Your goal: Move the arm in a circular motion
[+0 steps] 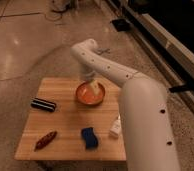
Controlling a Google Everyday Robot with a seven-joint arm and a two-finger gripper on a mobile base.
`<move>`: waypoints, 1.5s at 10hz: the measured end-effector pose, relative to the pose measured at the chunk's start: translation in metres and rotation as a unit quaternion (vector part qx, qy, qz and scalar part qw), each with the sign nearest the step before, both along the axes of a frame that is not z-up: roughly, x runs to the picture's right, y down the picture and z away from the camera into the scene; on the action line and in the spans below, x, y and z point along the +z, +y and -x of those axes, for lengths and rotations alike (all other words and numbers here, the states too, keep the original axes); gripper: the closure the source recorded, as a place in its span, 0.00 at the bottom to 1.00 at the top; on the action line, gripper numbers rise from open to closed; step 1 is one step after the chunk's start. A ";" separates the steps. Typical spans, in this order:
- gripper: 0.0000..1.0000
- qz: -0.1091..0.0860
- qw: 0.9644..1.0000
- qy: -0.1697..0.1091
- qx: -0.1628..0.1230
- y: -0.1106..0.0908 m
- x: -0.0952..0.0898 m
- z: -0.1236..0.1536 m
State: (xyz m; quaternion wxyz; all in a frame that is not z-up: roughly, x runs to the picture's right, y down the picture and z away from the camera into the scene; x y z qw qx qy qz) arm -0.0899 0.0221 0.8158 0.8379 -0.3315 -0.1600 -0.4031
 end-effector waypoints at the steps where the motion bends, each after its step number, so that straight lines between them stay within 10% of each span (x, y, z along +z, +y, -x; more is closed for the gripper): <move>1: 0.20 0.009 0.999 -0.025 -0.026 0.019 -0.020 0.014; 5: 0.20 0.014 0.995 -0.062 -0.082 0.067 -0.075 0.013; 9: 0.20 -0.011 0.999 0.039 0.009 0.069 -0.098 -0.084; 15: 0.20 -0.041 0.974 0.185 0.125 0.054 -0.103 -0.246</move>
